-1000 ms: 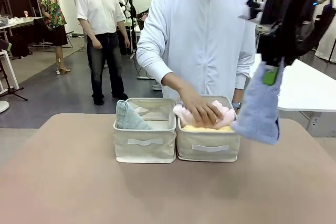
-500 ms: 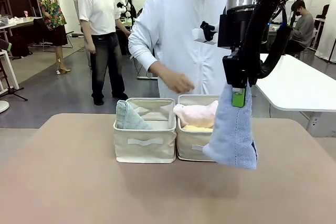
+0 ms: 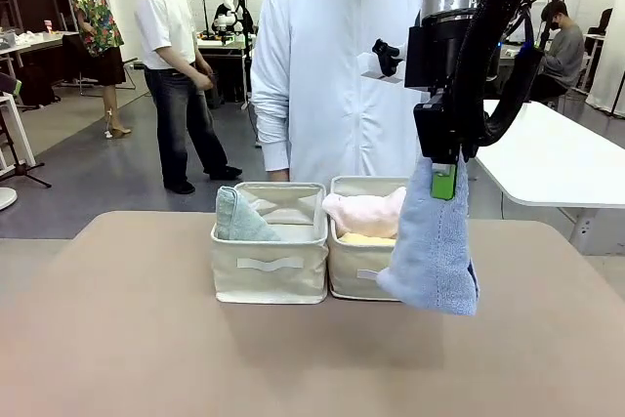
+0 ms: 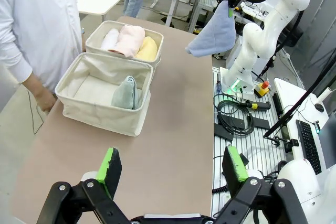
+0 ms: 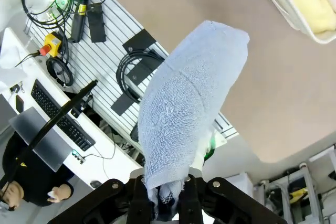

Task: Sort the towels based on their folding style.
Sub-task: Pick up another triangle-folded towel from the table and place it in the left Fabric basket.

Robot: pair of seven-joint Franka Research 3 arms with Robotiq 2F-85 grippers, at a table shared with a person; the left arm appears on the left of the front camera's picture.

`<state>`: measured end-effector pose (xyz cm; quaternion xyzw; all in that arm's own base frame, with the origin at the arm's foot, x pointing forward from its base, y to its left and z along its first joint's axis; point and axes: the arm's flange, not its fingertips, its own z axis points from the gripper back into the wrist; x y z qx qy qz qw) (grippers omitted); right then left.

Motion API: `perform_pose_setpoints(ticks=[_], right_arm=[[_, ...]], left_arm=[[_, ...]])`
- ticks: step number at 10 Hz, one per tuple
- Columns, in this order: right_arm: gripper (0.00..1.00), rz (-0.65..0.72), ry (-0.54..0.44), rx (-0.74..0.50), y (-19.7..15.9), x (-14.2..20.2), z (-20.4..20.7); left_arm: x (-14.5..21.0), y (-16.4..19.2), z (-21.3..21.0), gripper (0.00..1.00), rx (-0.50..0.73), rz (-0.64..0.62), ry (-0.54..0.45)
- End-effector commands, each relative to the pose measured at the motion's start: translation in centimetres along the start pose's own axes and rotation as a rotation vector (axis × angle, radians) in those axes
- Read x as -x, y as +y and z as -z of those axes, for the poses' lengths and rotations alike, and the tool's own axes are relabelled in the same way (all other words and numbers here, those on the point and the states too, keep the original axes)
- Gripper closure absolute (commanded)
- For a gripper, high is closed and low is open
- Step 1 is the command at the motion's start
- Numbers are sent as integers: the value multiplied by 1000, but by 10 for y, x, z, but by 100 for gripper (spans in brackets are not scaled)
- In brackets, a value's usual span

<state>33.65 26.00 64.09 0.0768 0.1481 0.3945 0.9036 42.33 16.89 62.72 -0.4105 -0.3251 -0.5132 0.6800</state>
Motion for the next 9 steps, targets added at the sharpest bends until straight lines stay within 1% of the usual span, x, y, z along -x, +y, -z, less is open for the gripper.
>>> perform_pose_setpoints(ticks=[1,2,3,4,5,6,8,9], right_arm=[[85,-240,5,13,25,-4,-8],[85,-377,6,37,45,-11,-15],[85,-530,62,83,64,-20,-21],[85,-665,114,157,74,-31,-27],[85,-800,144,168,76,-44,-34],[85,-948,148,181,74,-58,-42],[85,-1070,135,226,72,-82,-50],[85,-1107,120,255,68,-95,-51]], left_arm=[[0,-2,-1,0,-5,-2,-6],[0,-2,-1,0,-5,-2,-6],[0,-2,-1,0,-5,-2,-6],[0,-2,-1,0,-5,-2,-6],[0,-2,-1,0,-5,-2,-6],[0,-2,-1,0,-5,-2,-6],[0,-2,-1,0,-5,-2,-6],[0,-2,-1,0,-5,-2,-6]])
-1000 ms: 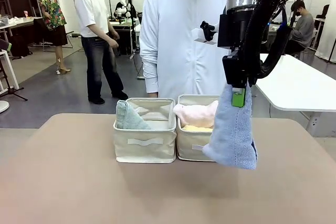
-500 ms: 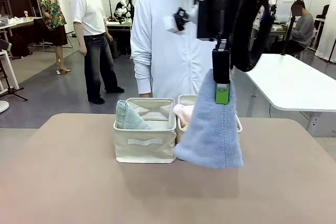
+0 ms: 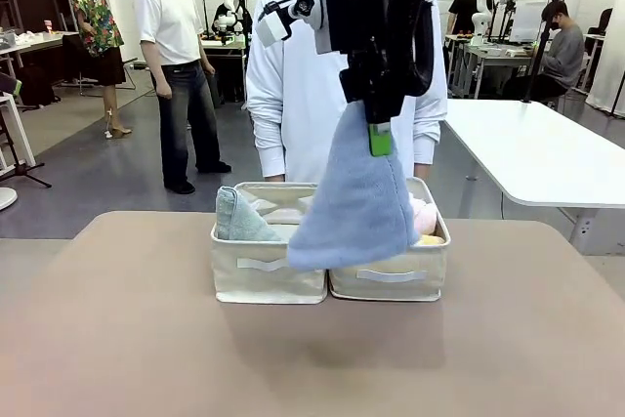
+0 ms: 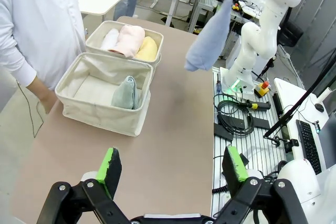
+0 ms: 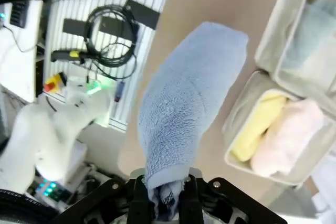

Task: Sort the towels based on their folding style.
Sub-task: Pick up another triangle-folded towel from the table and place it in the left Fabric basket.

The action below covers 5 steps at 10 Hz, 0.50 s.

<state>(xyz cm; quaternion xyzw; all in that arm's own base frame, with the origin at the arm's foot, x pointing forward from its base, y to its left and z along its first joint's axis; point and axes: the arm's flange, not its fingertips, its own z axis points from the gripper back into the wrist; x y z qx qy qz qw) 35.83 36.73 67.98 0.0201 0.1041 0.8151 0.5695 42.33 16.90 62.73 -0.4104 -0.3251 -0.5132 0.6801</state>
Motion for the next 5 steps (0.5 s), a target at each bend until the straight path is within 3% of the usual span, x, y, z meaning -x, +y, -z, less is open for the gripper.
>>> perform_pose_setpoints(ticks=[1,3,4,5], right_arm=[[85,-74,-39,59,-24,-5,-8],[85,-85,-158,88,-50,-4,-6],[85,50,-197,98,-57,-3,-1],[85,-65,-88,80,-42,-6,-3]], left_arm=[[0,-2,-1,0,-5,-2,-6],[0,-2,-1,0,-5,-2,-6],[0,-2,-1,0,-5,-2,-6],[0,-2,-1,0,-5,-2,-6]])
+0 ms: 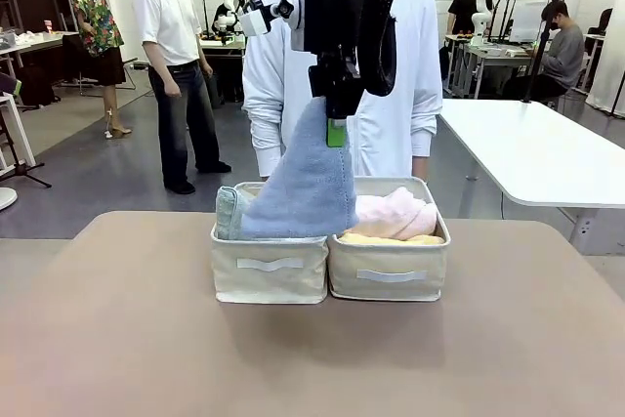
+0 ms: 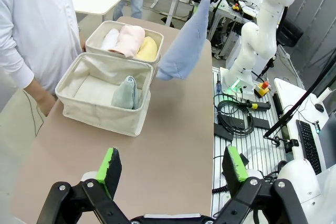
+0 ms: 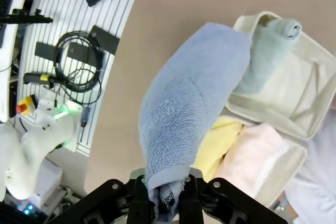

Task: Sort the towels based on their folding style.
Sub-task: Pick up another triangle-folded towel from the table and place it in the left Fabric basket.

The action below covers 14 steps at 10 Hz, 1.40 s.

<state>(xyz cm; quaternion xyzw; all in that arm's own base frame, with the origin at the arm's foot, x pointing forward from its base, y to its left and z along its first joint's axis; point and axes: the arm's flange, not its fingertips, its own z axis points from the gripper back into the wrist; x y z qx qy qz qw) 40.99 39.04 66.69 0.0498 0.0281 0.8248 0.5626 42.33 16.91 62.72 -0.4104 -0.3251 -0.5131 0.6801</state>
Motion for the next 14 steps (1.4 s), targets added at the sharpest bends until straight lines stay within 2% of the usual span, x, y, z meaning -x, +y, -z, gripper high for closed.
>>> perform_pose_setpoints(ticks=[1,3,4,6,7,8,10,11,12,14], right_arm=[[85,-35,44,-15,15,-2,-6],[85,-35,44,-15,15,-2,-6],[85,-13,14,-15,9,-3,-2],[85,-103,-2,11,-21,4,-14],[85,-109,27,28,-36,11,-20],[85,-42,111,109,-47,19,-26],[85,6,174,170,-62,29,-36],[85,-31,162,173,-71,30,-35],[85,-141,114,209,-84,29,-27],[85,-223,73,201,-113,30,0]], left_arm=[[-1,-2,-1,0,-5,-2,-6],[-1,-2,-1,0,-5,-2,-6],[-1,-2,-1,0,-5,-2,-6],[-1,-2,-1,0,-5,-2,-6],[-1,-2,-1,0,-5,-2,-6],[-1,-2,-1,0,-5,-2,-6],[-1,-2,-1,0,-5,-2,-6],[-1,-2,-1,0,-5,-2,-6],[-1,-2,-1,0,-5,-2,-6],[-1,-2,-1,0,-5,-2,-6]])
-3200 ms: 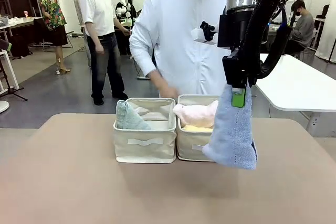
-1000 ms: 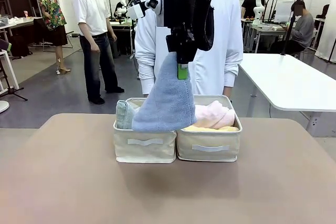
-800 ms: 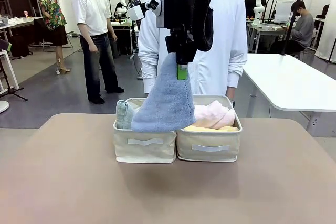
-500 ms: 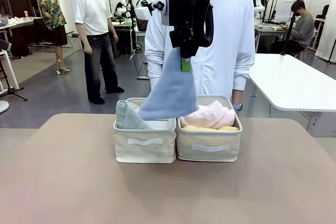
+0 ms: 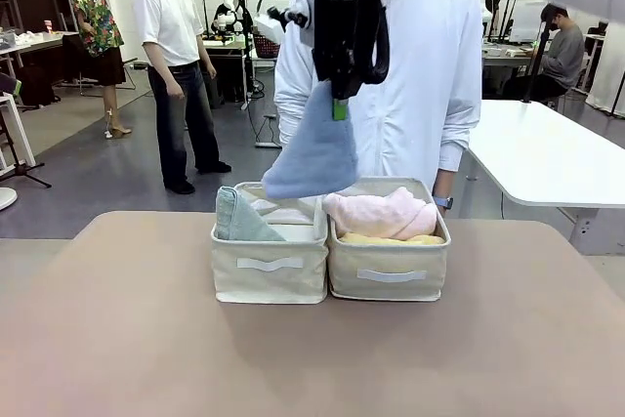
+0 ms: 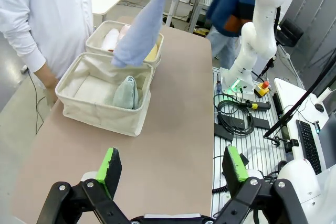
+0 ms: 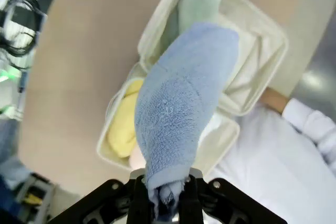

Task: Sort the towels based on their folding style.
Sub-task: Pick up another triangle-folded towel from the table and place it in the left Fabric basket.

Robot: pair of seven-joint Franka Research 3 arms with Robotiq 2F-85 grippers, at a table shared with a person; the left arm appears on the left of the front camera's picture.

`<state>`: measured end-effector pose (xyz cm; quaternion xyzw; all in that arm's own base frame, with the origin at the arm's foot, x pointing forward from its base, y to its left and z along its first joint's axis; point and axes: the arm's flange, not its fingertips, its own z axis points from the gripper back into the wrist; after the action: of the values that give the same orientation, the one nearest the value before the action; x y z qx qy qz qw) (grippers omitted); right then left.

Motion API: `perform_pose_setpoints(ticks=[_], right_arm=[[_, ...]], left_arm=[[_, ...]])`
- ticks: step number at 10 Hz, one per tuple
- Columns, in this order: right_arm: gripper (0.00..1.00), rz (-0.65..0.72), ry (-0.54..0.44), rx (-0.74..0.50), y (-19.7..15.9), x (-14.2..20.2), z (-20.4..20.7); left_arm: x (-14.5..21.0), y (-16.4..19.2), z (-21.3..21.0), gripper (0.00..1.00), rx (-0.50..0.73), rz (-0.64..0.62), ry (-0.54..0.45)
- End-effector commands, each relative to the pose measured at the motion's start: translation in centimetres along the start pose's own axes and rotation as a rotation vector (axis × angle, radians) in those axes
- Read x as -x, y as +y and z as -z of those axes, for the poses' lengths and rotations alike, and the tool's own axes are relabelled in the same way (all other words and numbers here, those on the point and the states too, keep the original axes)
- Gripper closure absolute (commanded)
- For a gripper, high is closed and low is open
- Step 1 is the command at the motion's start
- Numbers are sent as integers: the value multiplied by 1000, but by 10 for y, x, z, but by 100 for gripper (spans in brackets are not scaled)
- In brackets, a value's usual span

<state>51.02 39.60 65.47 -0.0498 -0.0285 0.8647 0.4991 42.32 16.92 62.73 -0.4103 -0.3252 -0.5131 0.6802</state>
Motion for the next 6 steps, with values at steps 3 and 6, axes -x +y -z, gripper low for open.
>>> perform_pose_setpoints(ticks=[3,6], right_arm=[[85,-153,-39,59,-32,-6,38],[85,-119,-105,129,-39,-9,73]], left_arm=[[-1,-2,-1,0,-5,-2,-6],[-1,-2,-1,0,-5,-2,-6]])
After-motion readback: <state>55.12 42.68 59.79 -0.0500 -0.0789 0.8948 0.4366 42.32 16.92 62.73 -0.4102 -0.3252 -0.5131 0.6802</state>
